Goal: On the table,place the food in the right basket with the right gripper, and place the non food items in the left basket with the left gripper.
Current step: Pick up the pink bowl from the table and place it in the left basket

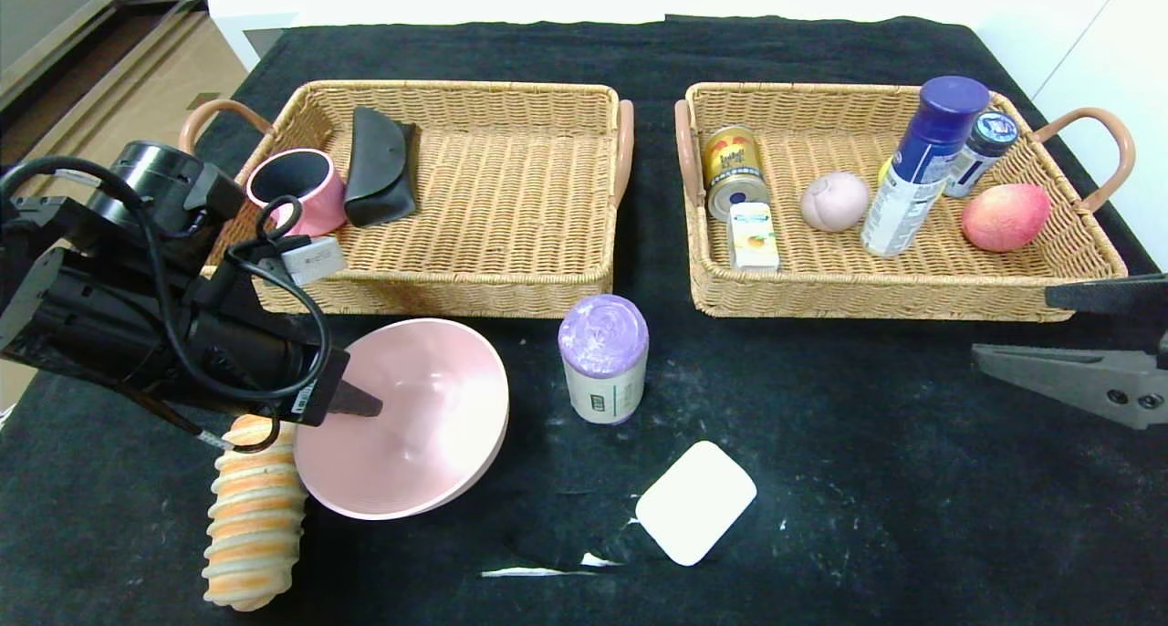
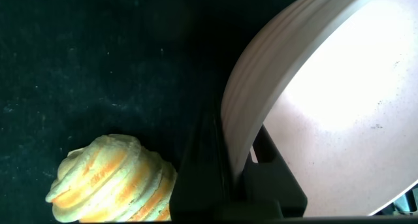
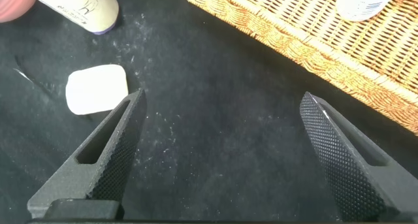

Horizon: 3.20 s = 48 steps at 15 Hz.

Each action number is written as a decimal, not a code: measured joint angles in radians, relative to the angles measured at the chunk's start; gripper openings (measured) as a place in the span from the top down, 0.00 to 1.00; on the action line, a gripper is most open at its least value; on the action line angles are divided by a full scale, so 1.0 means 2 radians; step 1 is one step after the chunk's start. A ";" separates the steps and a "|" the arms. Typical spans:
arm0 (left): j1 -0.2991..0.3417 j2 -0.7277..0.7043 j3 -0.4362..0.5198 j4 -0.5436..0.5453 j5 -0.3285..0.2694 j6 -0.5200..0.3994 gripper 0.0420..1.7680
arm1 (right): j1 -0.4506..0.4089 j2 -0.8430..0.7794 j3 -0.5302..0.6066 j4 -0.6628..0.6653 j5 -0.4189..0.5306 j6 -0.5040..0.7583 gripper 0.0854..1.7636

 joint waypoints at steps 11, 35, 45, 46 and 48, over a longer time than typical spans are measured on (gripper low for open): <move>0.000 -0.006 0.000 0.002 -0.006 0.000 0.92 | 0.001 0.000 0.000 0.000 0.000 0.000 0.03; -0.031 -0.057 -0.128 0.064 0.003 -0.007 0.92 | 0.008 -0.004 0.007 0.001 0.001 0.000 0.03; -0.006 -0.005 -0.253 0.058 0.001 -0.045 0.92 | 0.011 -0.006 0.008 0.001 0.001 0.000 0.03; -0.001 0.003 -0.265 0.057 0.001 -0.049 0.92 | 0.011 -0.006 0.009 0.001 0.001 0.000 0.03; 0.008 0.018 -0.284 0.055 0.000 -0.060 0.92 | 0.011 -0.005 0.009 0.001 0.001 0.000 0.03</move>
